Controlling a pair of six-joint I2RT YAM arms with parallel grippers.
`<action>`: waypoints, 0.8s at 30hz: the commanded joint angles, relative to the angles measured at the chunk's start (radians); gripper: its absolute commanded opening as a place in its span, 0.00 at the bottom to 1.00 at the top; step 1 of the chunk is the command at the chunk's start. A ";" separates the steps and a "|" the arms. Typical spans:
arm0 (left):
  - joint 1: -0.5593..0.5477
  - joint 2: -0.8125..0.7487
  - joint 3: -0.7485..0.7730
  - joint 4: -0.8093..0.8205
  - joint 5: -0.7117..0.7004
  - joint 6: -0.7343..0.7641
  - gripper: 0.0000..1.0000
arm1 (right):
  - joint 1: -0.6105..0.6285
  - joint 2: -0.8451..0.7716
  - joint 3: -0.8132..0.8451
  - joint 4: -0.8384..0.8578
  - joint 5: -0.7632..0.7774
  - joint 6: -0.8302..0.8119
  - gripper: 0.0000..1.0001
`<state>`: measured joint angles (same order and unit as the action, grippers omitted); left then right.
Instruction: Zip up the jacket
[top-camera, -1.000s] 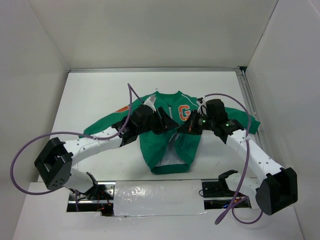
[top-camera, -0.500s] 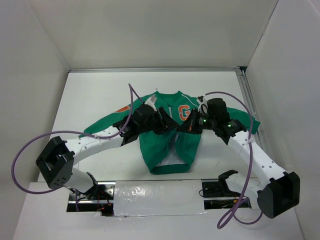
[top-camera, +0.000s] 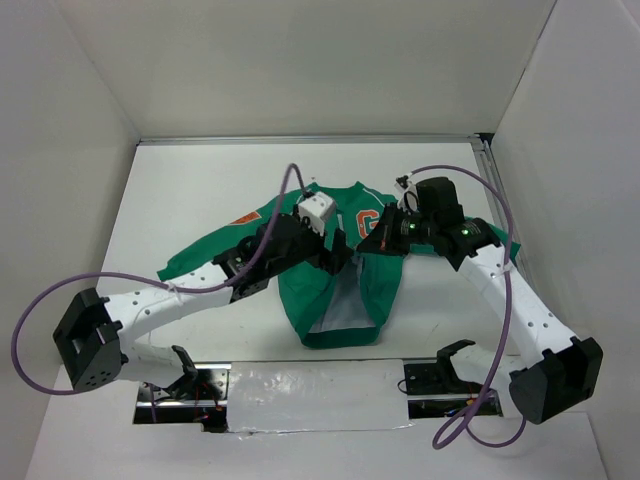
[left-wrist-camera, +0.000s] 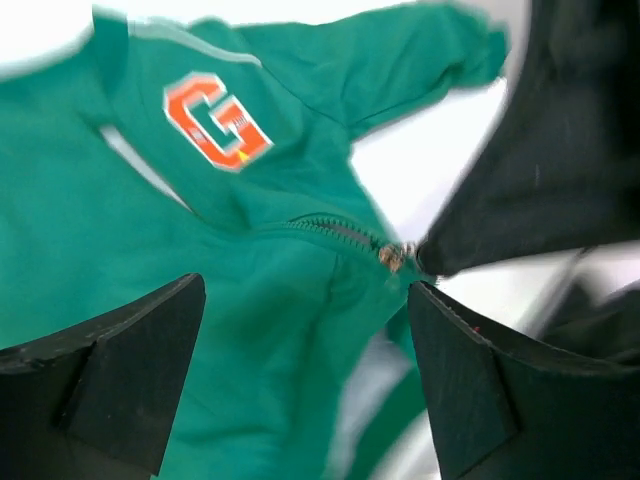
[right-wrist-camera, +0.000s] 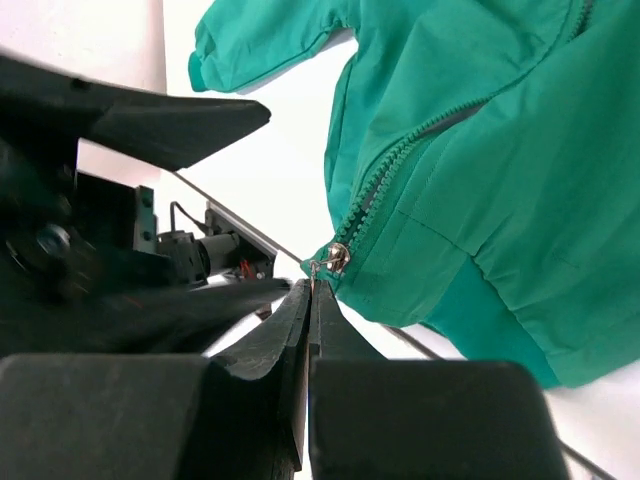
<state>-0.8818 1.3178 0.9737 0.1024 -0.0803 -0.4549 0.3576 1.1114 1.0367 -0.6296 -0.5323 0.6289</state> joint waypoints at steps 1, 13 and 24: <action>-0.057 0.030 -0.035 0.179 -0.061 0.494 0.94 | -0.009 0.018 0.089 -0.085 0.009 -0.038 0.00; -0.115 0.136 -0.030 0.349 -0.161 0.752 0.64 | -0.006 0.024 0.112 -0.082 -0.008 -0.032 0.00; -0.141 0.044 -0.096 0.382 -0.061 0.820 0.13 | -0.011 0.039 0.131 -0.048 0.060 -0.018 0.00</action>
<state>-1.0115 1.4223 0.8940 0.3859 -0.1696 0.3107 0.3489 1.1519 1.1088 -0.6910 -0.5026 0.6083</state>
